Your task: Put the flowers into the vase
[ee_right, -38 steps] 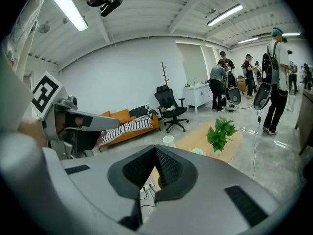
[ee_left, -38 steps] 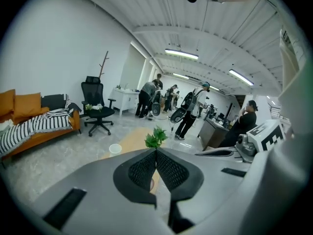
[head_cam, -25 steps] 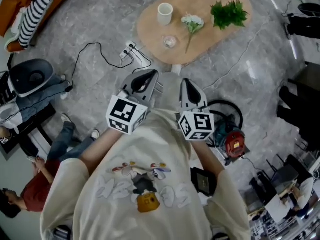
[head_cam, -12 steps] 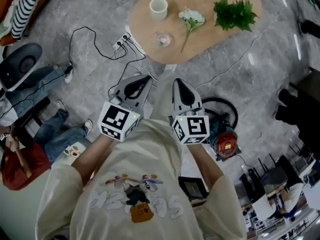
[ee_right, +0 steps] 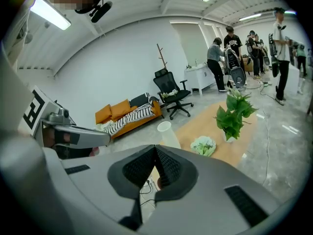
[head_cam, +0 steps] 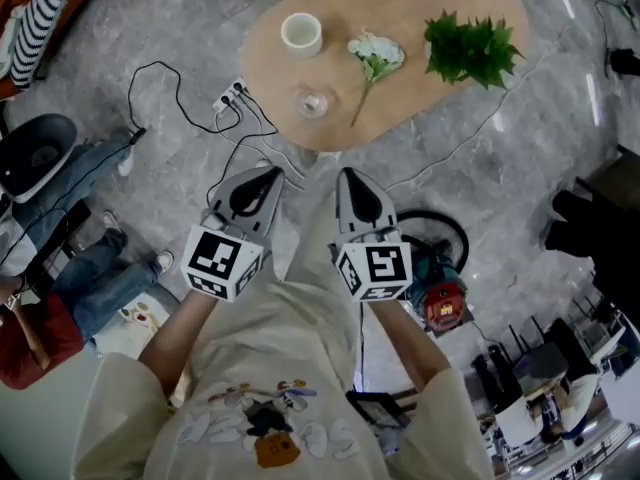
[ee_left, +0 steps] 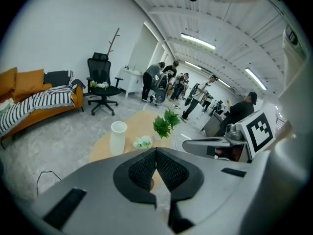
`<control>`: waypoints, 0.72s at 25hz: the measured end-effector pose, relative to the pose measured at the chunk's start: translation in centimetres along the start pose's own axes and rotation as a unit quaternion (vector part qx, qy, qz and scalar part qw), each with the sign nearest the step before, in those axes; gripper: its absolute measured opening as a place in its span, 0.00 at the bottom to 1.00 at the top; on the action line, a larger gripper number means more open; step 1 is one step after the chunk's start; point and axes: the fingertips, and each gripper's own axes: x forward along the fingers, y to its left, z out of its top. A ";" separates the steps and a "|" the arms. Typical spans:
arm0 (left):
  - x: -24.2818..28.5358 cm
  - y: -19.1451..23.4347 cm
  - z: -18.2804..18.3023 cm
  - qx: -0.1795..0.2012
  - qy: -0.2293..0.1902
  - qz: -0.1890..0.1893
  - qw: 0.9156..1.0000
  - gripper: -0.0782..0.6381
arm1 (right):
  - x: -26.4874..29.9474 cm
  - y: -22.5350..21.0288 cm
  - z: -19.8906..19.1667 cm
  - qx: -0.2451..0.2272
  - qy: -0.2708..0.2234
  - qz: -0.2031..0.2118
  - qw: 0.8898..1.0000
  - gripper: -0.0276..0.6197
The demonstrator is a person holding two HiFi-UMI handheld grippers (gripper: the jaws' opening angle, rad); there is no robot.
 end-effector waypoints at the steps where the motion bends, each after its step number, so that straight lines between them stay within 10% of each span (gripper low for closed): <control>1: 0.5 0.3 -0.3 -0.001 0.003 0.001 1.000 0.12 | 0.5 -0.4 -0.2 0.002 0.002 0.000 1.000 0.05; 18: 8.6 3.8 -3.8 -0.013 0.025 0.014 1.000 0.12 | 6.5 -6.7 -3.3 -0.002 0.028 -0.007 1.000 0.05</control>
